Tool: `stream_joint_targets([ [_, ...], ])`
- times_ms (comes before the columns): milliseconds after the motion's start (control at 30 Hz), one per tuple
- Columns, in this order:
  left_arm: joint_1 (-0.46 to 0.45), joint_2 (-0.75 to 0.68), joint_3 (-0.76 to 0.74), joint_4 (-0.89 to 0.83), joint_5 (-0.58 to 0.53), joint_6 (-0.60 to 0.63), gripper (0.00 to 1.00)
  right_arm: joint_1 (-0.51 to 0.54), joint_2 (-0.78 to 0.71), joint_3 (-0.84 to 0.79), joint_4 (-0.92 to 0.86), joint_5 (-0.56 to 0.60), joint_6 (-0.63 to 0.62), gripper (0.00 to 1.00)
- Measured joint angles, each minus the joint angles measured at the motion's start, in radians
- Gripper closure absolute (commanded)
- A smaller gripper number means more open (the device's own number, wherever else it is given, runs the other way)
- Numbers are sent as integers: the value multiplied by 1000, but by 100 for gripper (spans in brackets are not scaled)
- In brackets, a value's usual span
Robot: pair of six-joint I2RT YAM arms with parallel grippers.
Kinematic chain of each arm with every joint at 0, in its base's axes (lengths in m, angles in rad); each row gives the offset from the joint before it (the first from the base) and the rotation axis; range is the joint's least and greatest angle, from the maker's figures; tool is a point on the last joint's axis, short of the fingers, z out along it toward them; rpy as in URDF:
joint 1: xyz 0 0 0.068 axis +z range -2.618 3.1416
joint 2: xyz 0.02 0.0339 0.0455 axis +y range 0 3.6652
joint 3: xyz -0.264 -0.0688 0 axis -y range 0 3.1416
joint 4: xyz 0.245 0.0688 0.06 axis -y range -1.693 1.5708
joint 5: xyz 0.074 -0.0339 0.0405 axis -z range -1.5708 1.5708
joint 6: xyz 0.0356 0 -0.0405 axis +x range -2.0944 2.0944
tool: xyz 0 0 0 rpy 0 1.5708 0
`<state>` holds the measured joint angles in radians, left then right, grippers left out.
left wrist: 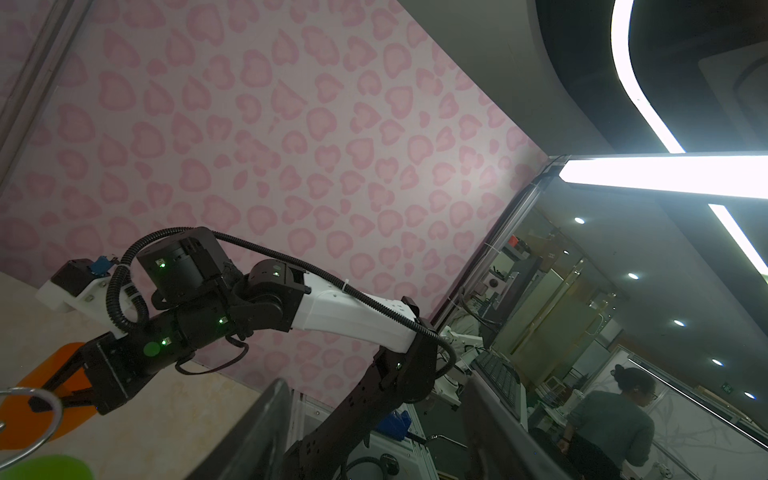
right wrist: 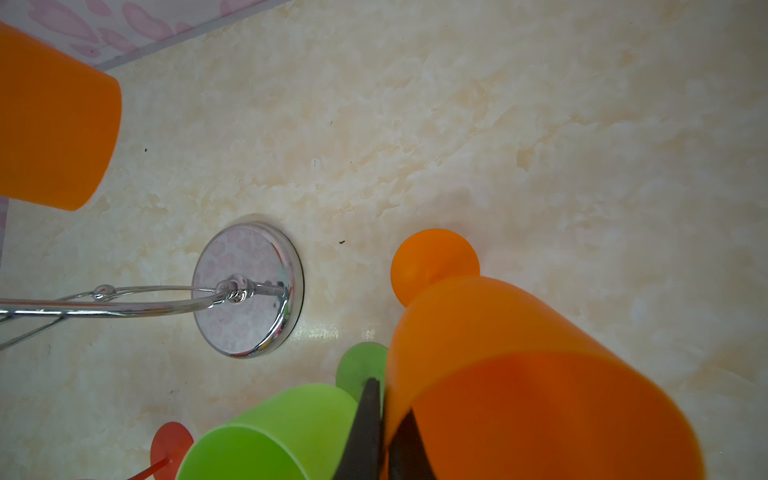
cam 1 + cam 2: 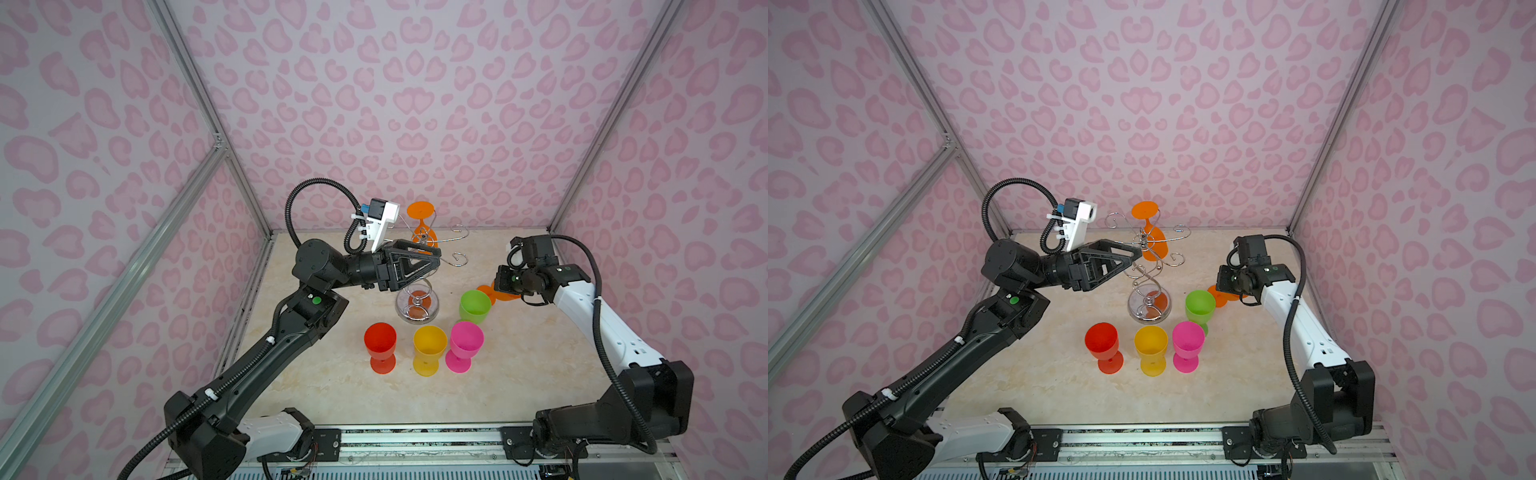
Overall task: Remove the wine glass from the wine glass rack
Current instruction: 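Lower the orange glass upright beside the green glass with the right gripper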
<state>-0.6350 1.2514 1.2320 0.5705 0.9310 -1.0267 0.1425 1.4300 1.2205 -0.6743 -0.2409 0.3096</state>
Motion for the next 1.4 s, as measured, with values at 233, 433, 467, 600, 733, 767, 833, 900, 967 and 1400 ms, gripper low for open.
stream_joint_targets([
  [233,0,-7,-6,-34,-8,20,32,15,60,13,17,-7,-2,100],
  [433,0,-16,-6,-54,-12,36,32,42,108,51,26,-11,-2,100],
  [467,0,-16,-6,-59,-12,40,32,50,118,60,27,-10,-3,100],
  [600,0,-18,-6,-72,-12,48,32,68,147,88,26,-3,-3,100],
  [733,0,-19,-6,-78,-12,58,32,76,165,111,15,-2,-3,94],
  [767,0,-19,-6,-79,-12,59,32,77,170,118,9,0,-3,91],
  [833,0,-19,-6,-83,-11,62,32,80,180,132,-4,-3,-3,88],
  [900,0,-19,-6,-87,-11,67,32,81,190,145,-24,-3,-3,85],
  [967,0,-19,-6,-91,-11,71,32,82,200,158,-43,-5,-3,83],
  [1400,0,-24,-19,-113,-11,85,32,87,156,175,-65,-11,-5,74],
])
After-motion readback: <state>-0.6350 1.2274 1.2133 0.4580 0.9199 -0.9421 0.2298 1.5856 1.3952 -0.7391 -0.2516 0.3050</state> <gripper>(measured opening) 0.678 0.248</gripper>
